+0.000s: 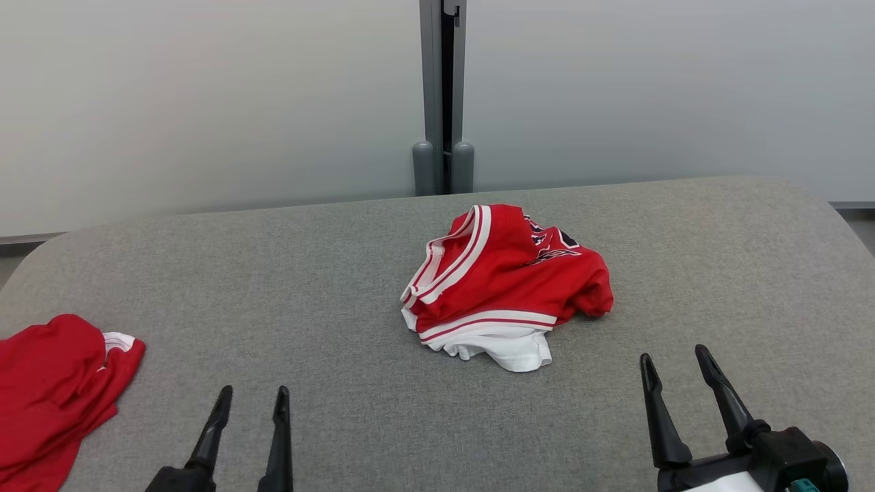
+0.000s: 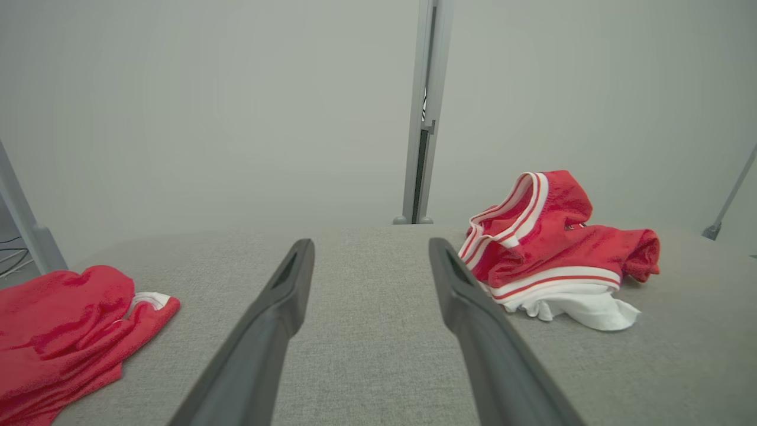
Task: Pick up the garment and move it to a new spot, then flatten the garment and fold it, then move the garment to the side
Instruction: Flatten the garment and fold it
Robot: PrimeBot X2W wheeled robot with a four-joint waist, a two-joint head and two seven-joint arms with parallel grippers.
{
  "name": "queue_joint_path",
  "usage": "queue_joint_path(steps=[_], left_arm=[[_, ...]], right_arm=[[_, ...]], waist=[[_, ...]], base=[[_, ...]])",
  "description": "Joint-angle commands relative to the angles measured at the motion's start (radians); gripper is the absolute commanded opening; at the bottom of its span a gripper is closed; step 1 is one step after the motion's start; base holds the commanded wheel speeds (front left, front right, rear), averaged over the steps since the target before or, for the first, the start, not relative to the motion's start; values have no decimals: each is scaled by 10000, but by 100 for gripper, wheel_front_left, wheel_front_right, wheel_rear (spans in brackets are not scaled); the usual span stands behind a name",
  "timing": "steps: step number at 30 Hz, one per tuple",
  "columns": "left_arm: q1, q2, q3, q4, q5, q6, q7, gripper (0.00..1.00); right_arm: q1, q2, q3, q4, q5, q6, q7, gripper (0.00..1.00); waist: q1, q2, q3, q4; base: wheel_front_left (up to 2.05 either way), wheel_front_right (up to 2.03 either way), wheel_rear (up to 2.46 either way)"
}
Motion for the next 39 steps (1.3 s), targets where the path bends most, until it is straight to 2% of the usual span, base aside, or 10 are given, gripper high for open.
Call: queue_joint_path(steps=[1, 5, 10, 18, 24, 32, 33, 34, 35, 39], left_arm=[[-299, 23, -143, 145, -128, -213, -1, 100], [-1052, 16, -991, 1039, -431, -981, -1, 100], [-2422, 29, -2309, 2477, -655, -1260, -1, 100], [-4652, 32, -3379, 5269, -1902, -976, -3, 100], [-6095, 32, -3724, 6617, -2522, -697, -1, 100], [-7413, 21, -3869, 7809, -3167, -775, -3, 98], [-7447, 25, -3830, 7740, -3139, -735, -3, 66], [-7450, 28, -3795, 7627, -3092, -725, -3, 42], [-7409, 28, -3736, 7532, -3064, -728, -1, 0], [-7078, 31, -3797, 7322, -3141, -906, -1, 0]], right_arm=[[-104, -12, 25, -2, -9, -10, -10, 100], [-189, -14, 107, 17, -30, -10, -10, 100], [-413, -14, 227, -32, -44, -10, -10, 100], [-702, -11, 324, -272, -51, -10, -10, 100], [-997, -12, 301, -409, -101, -10, -10, 100], [-1470, -12, 477, -513, -178, -10, -10, 100], [-1485, -14, 470, -515, -187, -10, -10, 100], [-1484, -12, 463, -516, -195, -10, -10, 100], [-1471, -14, 452, -517, -199, -10, -10, 100], [-1348, -14, 424, -457, -170, -10, -10, 100]], waist=[[0, -1, 42, -70], [0, -1, 159, -321], [0, -1, 428, -805], [0, -1, 1183, -1488], [0, -1, 1873, -1653], [0, -1, 2392, -1892], [0, -1, 2380, -1915], [0, -1, 2364, -1933], [0, -1, 2344, -1950], [0, -1, 2197, -2019]], base=[[0, 0, 0], [0, 0, 0], [0, 0, 0], [0, 0, 0], [0, 0, 0], [0, 0, 0], [0, 0, 0], [0, 0, 0], [0, 0, 0], [0, 0, 0]])
